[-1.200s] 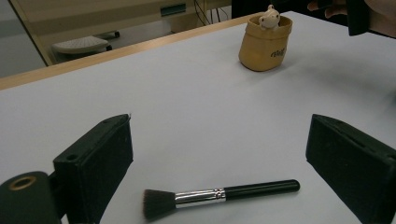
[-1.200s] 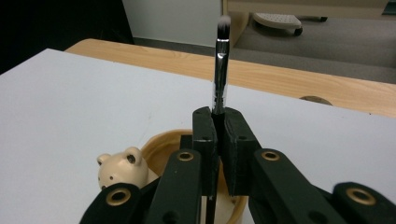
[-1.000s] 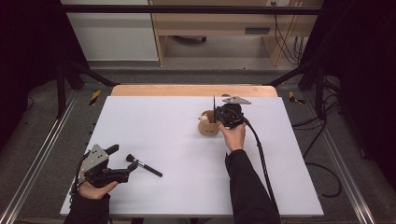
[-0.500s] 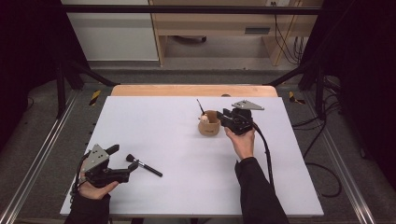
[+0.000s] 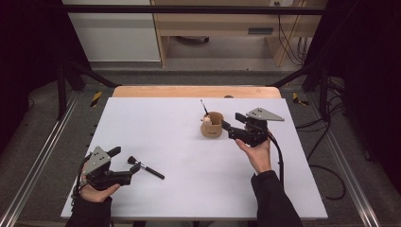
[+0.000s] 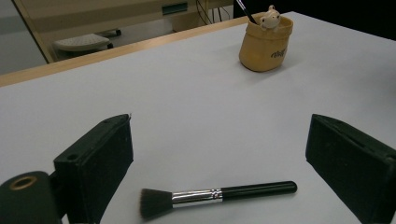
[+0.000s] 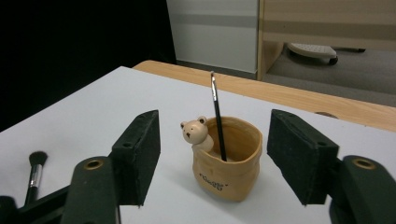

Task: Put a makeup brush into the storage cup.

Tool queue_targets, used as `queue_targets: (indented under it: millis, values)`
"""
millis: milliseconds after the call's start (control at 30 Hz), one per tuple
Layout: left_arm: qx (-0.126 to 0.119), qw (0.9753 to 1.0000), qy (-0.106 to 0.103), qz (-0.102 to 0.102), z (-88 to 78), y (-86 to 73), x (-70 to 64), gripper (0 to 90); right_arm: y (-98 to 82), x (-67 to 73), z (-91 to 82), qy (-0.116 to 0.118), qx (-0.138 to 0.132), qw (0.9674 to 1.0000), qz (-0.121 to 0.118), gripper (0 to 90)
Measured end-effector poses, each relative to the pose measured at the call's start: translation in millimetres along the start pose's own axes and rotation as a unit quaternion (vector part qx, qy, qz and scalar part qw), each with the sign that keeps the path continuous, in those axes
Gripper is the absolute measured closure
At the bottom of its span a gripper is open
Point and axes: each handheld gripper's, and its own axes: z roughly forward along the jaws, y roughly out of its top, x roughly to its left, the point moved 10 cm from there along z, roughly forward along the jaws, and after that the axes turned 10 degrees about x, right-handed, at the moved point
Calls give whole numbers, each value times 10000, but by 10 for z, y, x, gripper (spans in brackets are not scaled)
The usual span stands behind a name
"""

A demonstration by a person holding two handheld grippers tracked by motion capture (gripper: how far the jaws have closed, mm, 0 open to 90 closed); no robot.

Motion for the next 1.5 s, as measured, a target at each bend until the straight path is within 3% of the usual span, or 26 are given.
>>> queue_targets:
  millis: [200,500,667,1500]
  values:
    - [10,10000,-8,26,13,-1,-19,67,-86,21,-189,79,-90,9999,-20,242]
    - [-6,10000,2,6,13,2,-32,67,-298,38,-409,87,-15,9998,-164,139]
    - [-3,10000,19,-1,12,0,-34,67,-401,8,-530,94,-63,9998,-138,115]
    - [4,9999,95,-128,29,-31,-26,62,-925,-161,-756,-55,84,9999,-75,63]
